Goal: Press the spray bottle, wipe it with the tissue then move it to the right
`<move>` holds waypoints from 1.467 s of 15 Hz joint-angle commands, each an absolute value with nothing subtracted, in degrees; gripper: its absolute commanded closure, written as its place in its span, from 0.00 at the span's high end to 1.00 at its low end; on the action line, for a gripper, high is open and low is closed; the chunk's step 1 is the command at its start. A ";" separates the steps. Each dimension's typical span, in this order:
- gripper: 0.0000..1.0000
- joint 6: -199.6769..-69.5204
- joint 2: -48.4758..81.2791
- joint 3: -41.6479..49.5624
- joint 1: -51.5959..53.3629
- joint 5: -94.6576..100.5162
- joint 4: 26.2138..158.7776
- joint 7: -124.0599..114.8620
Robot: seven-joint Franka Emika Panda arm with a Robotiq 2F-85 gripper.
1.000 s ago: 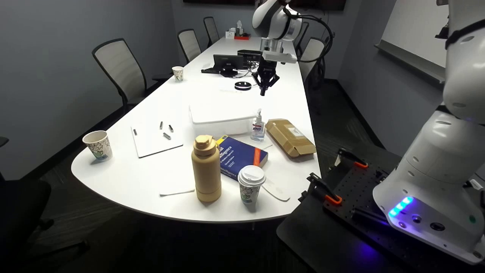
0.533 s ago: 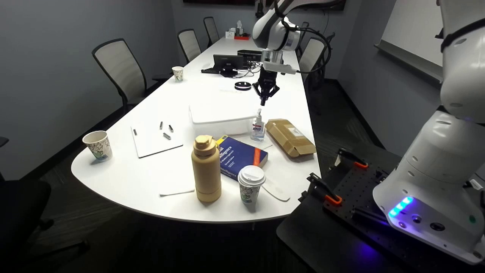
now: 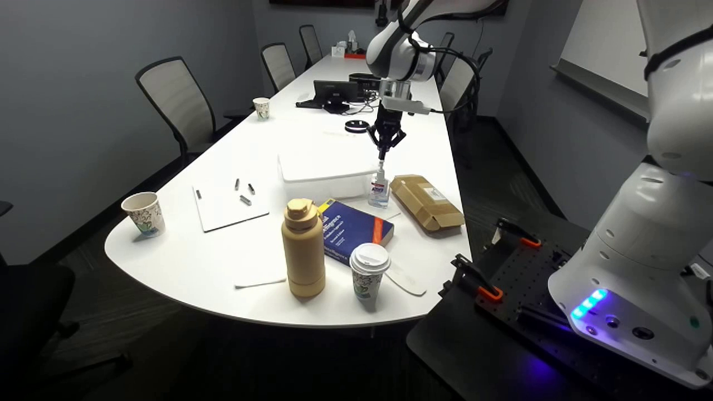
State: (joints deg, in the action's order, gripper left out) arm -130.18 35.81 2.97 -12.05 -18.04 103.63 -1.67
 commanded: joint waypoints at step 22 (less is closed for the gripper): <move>0.00 -130.57 41.76 3.56 -11.84 -15.62 98.42 -2.28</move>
State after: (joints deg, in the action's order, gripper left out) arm -130.63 38.83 3.28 -12.05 -16.42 100.14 -1.68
